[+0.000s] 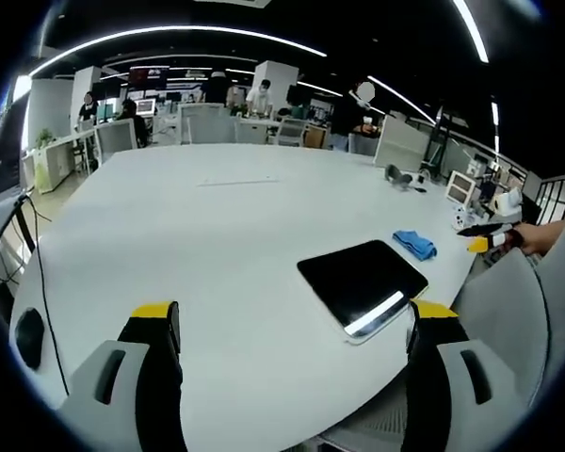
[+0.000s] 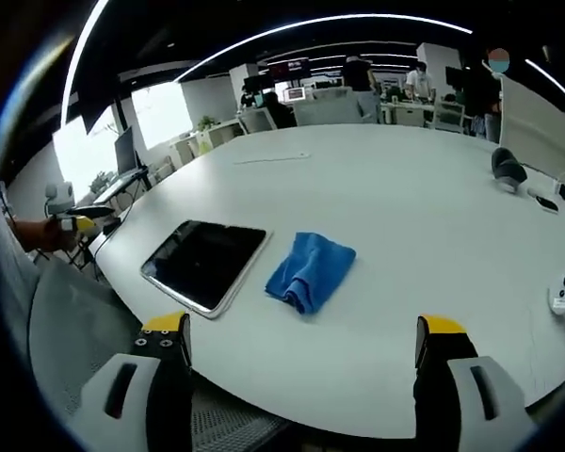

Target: Wipe the mirror surface with the cleaning cloth until all visible marks leave the cleaned area.

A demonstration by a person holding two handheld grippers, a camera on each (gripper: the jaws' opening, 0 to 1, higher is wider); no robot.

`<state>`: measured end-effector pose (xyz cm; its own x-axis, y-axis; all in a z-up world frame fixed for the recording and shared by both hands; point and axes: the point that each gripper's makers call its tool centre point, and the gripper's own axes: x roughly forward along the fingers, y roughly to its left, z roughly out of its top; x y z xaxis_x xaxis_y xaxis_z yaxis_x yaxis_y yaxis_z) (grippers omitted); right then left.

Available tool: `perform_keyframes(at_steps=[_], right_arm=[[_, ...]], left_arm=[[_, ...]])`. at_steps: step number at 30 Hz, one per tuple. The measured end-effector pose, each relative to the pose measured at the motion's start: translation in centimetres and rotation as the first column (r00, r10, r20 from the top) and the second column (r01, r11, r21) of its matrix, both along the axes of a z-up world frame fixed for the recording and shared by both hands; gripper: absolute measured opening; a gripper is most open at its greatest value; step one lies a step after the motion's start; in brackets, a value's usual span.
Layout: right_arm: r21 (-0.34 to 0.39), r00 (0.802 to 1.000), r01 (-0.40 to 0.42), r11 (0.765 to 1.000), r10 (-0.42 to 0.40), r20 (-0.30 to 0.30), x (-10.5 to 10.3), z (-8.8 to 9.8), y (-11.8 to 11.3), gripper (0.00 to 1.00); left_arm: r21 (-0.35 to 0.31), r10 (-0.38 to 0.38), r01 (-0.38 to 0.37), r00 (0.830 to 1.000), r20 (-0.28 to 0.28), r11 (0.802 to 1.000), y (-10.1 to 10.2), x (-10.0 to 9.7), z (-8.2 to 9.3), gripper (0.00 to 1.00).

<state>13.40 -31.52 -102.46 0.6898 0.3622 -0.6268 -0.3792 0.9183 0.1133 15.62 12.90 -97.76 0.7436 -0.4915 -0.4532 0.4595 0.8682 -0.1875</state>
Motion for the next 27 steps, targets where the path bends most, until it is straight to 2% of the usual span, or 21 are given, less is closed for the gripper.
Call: perform_keyframes(at_steps=[4,14,24,27], right_arm=[[0.006,1.0,-0.007,1.0,0.007,-0.004,0.3,0.0,0.4,0.98],[-0.039,0.999,-0.046,0.998,0.046,0.012,1.2,0.7,0.8,0.98],[-0.021,0.999,0.029,0.999,-0.029,0.019,2.5,1.4,0.2,0.98],[-0.041,0.996,0.078,0.996,-0.075,0.055,3.8,2.4,-0.6,0.98]], left_arm=[[0.045,-0.038,0.039,0.999,-0.01,0.998,-0.4,-0.6,-0.5,0.99],[0.037,-0.044,0.045,0.999,-0.02,0.998,-0.9,-0.7,-0.8,0.99],[0.044,-0.009,0.01,1.0,-0.021,0.999,-0.2,-0.1,-1.0,0.99],[0.046,0.007,-0.007,1.0,0.003,0.999,0.0,0.2,-0.7,0.99]])
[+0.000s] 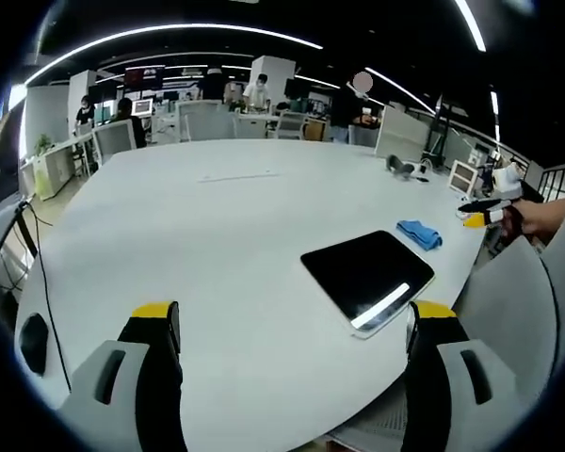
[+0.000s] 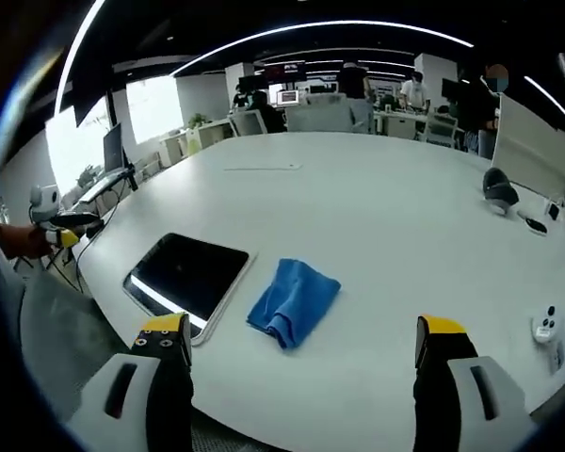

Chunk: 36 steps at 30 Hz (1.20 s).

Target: Wipe the mirror surface with the cleaning cloth until all visible marks leave the cleaned area.

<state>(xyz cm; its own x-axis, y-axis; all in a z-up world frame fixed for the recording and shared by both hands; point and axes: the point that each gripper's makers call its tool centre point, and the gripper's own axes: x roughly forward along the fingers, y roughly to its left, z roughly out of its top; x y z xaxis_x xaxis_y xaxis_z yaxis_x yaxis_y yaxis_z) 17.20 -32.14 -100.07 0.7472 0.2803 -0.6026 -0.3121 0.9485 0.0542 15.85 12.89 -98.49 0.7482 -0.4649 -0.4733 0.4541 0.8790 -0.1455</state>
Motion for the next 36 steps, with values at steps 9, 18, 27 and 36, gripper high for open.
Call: perform_keyframes(at_steps=[9,18,27,36], right_arm=[[0.019,0.997,0.057,0.998,-0.058,0.058,3.8,1.9,0.9,0.98],[-0.019,0.997,0.07,0.997,-0.069,0.042,7.0,0.5,3.4,0.87],[-0.03,0.988,0.144,0.989,-0.145,-0.056,7.6,-4.3,3.0,0.67],[-0.036,0.977,0.153,0.988,-0.156,-0.145,8.1,-7.2,4.0,0.29]], left_arm=[[-0.034,0.006,-0.006,1.0,-0.014,0.999,-0.7,0.3,0.1,0.99],[-0.042,-0.002,0.001,1.0,-0.024,0.999,-1.1,0.4,-0.3,0.99],[-0.041,-0.016,0.015,0.999,-0.039,0.999,-1.3,0.2,-0.6,0.99],[-0.038,-0.027,0.025,0.998,-0.056,0.999,-1.4,-0.1,-1.1,0.99]])
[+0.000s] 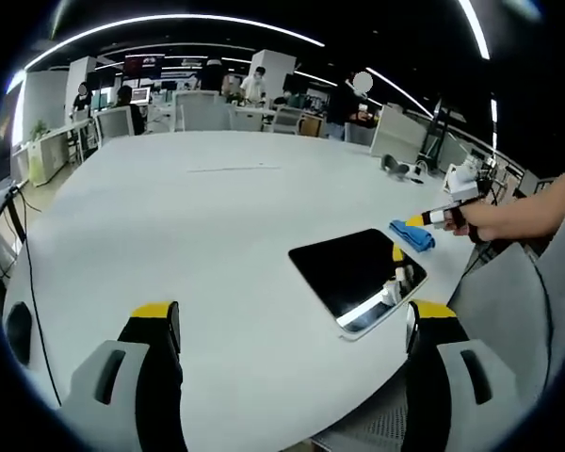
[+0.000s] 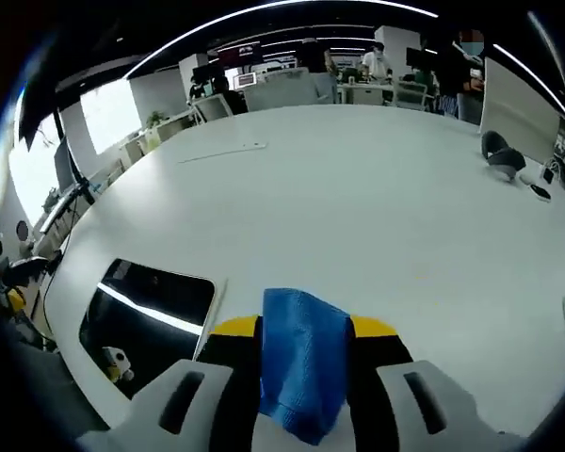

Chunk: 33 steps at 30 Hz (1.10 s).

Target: Wipe the mirror surface with the cleaning cloth until all visible marks leave the cleaned area.

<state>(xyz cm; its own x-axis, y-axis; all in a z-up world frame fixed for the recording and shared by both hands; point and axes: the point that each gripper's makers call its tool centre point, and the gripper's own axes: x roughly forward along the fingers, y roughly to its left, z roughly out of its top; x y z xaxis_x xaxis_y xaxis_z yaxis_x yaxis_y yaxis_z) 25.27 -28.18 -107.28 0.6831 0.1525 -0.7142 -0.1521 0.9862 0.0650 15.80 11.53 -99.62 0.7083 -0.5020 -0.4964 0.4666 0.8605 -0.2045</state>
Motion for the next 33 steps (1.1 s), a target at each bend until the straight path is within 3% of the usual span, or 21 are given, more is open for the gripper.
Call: perform_keyframes(at_steps=[4,7,9,15,21,26,28,33], right_arm=[[-0.015,0.999,0.004,1.0,-0.005,-0.044,-0.1,-1.0,0.1,0.17],[-0.08,0.995,-0.004,0.997,-0.004,-0.098,-0.8,-2.0,-0.5,0.11],[-0.068,0.997,0.004,0.998,-0.009,-0.081,-0.7,-1.6,-0.2,0.12],[-0.092,0.991,-0.006,0.996,-0.007,-0.137,-1.6,-1.7,0.3,0.06],[-0.106,0.989,-0.029,0.994,0.013,-0.148,-1.5,-1.9,0.3,0.02],[-0.051,0.987,0.044,0.998,-0.052,-0.155,-1.4,-1.9,0.0,0.0],[-0.052,0.987,0.036,0.998,-0.044,-0.155,-1.4,-1.9,0.1,0.0],[-0.042,0.983,0.017,0.999,-0.024,-0.182,-1.1,-1.9,0.1,0.0]], left_arm=[[-0.007,0.003,-0.003,1.0,0.014,1.0,0.0,0.2,0.5,0.99],[-0.009,0.013,-0.012,1.0,0.017,1.0,0.3,0.2,0.5,0.99],[-0.008,0.017,-0.016,1.0,0.011,1.0,0.5,-0.1,0.2,0.99],[0.005,0.008,-0.008,1.0,0.009,1.0,0.7,-0.4,0.0,0.97],[-0.002,0.02,-0.02,1.0,0.009,1.0,0.4,0.1,0.2,0.98],[0.008,-0.001,0.001,1.0,0.019,1.0,-0.1,0.3,0.3,0.99],[0.042,-0.014,0.013,1.0,0.026,0.999,0.1,0.2,0.1,0.99],[0.023,0.01,-0.01,1.0,0.025,1.0,0.3,0.2,0.2,0.99]])
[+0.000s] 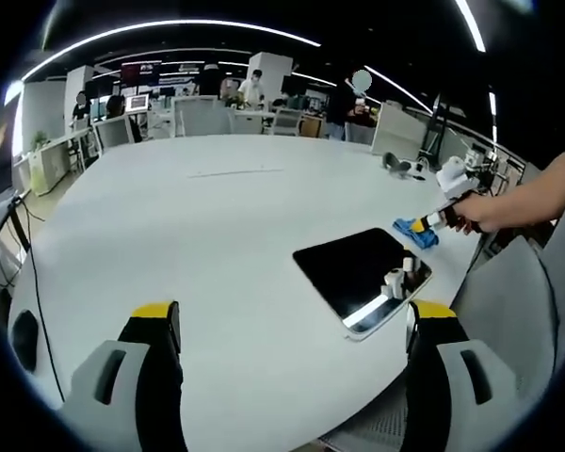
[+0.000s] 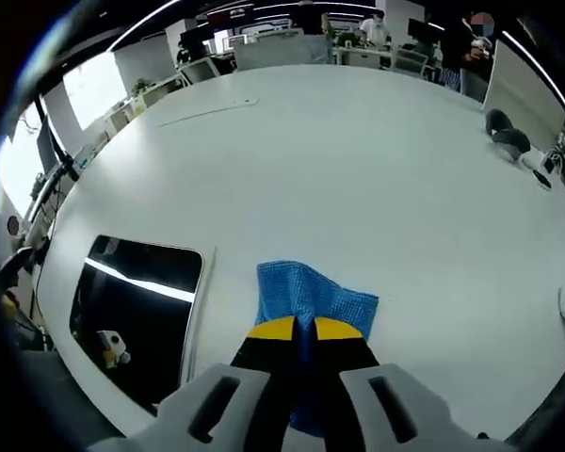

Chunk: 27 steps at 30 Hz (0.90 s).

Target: Wipe the mirror surface with the cleaning cloth until all visible marks leave the cleaned area.

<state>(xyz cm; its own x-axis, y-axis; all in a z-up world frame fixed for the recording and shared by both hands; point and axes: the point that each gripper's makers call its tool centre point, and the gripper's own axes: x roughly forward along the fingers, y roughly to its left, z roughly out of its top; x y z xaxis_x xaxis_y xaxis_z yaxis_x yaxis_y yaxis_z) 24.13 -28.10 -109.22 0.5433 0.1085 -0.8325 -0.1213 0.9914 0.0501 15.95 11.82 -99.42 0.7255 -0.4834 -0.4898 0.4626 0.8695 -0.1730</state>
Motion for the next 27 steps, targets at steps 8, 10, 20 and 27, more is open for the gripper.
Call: perform_keyframes(at_steps=[8,10,20,27], right_arm=[[0.054,0.997,0.074,0.996,-0.073,-0.028,0.5,0.7,-0.3,0.0],[0.097,0.991,0.134,0.986,-0.132,-0.018,1.2,1.4,-0.6,0.0],[0.172,0.989,0.13,0.976,-0.14,0.048,3.9,5.8,2.0,0.0],[0.234,0.992,0.094,0.968,-0.111,0.06,5.0,7.8,5.4,0.0]], left_arm=[[-0.027,0.017,-0.017,1.0,-0.002,0.999,0.0,0.1,0.1,0.99],[-0.028,0.015,-0.015,1.0,0.002,0.999,-0.1,0.1,0.2,0.99],[-0.037,0.021,-0.021,1.0,-0.003,0.999,-0.4,-0.2,0.0,0.99],[-0.042,0.024,-0.025,1.0,-0.003,0.999,-0.3,-0.1,-0.1,0.99]])
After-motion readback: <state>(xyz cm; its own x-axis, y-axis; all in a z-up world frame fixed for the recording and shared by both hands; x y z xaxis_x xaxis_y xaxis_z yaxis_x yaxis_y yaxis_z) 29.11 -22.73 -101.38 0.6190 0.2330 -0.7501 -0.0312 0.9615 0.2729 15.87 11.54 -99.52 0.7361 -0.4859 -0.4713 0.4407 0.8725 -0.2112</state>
